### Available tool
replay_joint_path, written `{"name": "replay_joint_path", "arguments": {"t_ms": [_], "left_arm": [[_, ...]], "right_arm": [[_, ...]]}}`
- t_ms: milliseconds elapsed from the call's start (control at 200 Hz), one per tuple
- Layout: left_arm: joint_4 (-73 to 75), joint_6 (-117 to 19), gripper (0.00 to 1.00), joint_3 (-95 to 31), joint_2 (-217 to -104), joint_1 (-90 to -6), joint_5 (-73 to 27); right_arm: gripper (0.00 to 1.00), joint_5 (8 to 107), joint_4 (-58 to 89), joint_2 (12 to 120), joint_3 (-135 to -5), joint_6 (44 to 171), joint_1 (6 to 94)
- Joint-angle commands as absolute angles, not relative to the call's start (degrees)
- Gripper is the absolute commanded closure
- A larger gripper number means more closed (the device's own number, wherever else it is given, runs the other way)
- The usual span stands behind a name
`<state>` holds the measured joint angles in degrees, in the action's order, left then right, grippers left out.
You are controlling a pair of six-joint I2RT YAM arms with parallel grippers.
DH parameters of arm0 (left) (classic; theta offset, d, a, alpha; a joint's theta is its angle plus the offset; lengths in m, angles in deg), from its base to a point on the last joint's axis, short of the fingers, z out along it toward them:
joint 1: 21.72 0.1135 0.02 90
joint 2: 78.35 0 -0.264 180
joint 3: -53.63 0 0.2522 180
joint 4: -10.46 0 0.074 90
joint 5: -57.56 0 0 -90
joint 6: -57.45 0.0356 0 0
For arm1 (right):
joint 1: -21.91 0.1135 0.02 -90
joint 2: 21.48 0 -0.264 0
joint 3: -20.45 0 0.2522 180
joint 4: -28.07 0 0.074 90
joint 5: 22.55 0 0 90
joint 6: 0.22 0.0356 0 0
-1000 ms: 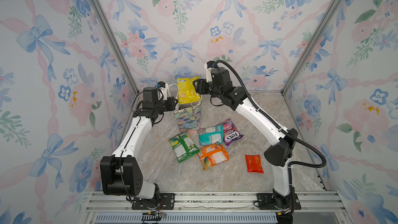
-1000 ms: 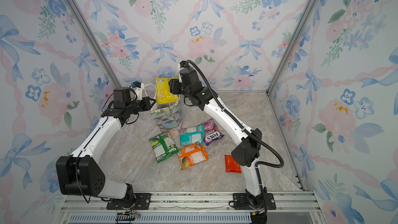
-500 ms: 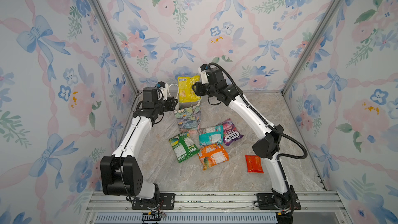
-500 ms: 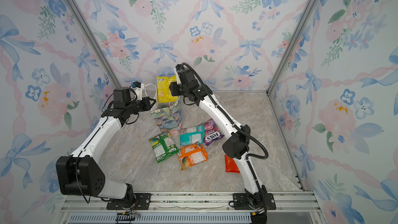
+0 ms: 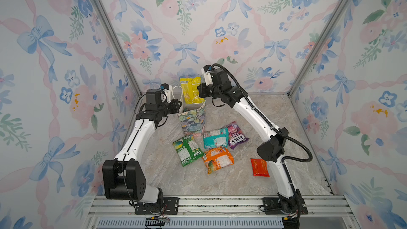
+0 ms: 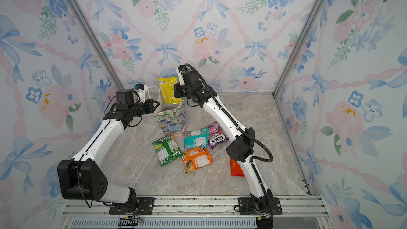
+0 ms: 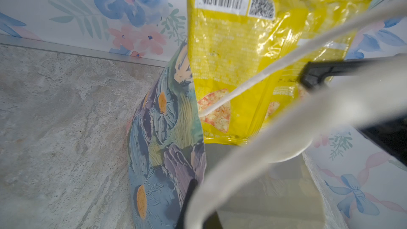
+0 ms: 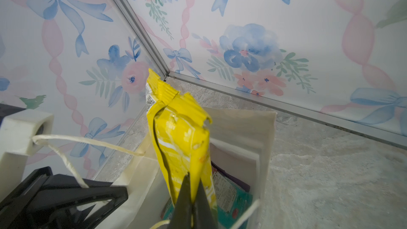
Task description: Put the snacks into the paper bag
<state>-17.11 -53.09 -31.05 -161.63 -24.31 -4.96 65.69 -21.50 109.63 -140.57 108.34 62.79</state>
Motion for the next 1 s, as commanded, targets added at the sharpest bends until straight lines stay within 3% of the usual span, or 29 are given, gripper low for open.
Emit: {"name": "replay_joint_path", "arguments": {"t_ms": [0,530,995], "left_arm": [[-17.9,-51.6,1.0,-30.6,-160.5,-23.9,-4.4],[-17.9,-51.8,1.0,-30.7,-160.3,-23.9,-4.1],[-17.8,-52.1,1.0,-30.8,-160.1,-23.7,-4.3]], "right_arm": [[1.0,72.2,-18.5,103.4,-140.8,106.0,65.6],[1.0,86.6,-9.3,104.2,-137.9,105.8,70.4],[1.0,89.4,-9.3,103.1,-133.9,104.2,70.5]]}}
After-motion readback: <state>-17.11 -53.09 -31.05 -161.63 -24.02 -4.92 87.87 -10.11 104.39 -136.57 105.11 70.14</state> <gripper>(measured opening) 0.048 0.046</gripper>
